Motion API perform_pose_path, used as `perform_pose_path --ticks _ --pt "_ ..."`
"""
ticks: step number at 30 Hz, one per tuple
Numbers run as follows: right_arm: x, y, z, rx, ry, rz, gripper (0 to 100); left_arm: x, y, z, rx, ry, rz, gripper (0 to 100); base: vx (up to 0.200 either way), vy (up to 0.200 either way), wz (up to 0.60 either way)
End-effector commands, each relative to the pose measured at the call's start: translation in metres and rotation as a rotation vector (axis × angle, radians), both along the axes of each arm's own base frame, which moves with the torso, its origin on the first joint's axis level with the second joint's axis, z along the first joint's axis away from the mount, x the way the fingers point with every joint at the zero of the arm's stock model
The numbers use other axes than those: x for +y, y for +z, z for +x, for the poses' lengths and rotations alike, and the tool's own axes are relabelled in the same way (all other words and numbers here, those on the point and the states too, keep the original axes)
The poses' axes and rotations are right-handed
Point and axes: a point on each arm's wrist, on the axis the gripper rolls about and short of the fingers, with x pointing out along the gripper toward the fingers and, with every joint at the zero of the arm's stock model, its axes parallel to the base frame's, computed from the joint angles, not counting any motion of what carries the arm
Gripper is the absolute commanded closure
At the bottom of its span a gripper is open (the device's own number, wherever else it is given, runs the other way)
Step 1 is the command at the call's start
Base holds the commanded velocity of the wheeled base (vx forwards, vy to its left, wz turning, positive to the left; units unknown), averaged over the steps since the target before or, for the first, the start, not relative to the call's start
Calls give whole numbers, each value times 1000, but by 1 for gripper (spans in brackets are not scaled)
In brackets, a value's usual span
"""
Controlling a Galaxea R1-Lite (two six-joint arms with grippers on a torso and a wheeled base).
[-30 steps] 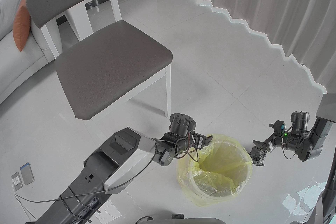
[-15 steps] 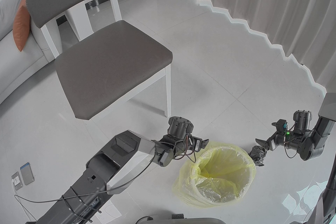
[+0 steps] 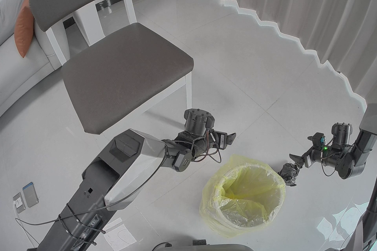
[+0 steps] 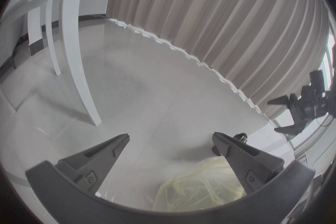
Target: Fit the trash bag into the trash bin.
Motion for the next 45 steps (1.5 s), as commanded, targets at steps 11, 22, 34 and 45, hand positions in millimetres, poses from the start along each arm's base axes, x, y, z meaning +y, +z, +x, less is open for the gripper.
perform_pose_path --ticks 11,22,34,45 --pt "-30 -9 -21 194 -107 43 0 63 46 -88 -17 -25 -11 0 0 0 0" --pt "-57 -43 -6 258 -169 61 0 89 42 -131 -31 -35 -23 0 0 0 0" --pt "-64 -78 25 274 -151 53 0 79 53 -147 -49 -68 -32 0 0 0 0" --pt "-58 -77 54 289 -116 51 0 70 47 -152 -40 -92 -24 0 0 0 0"
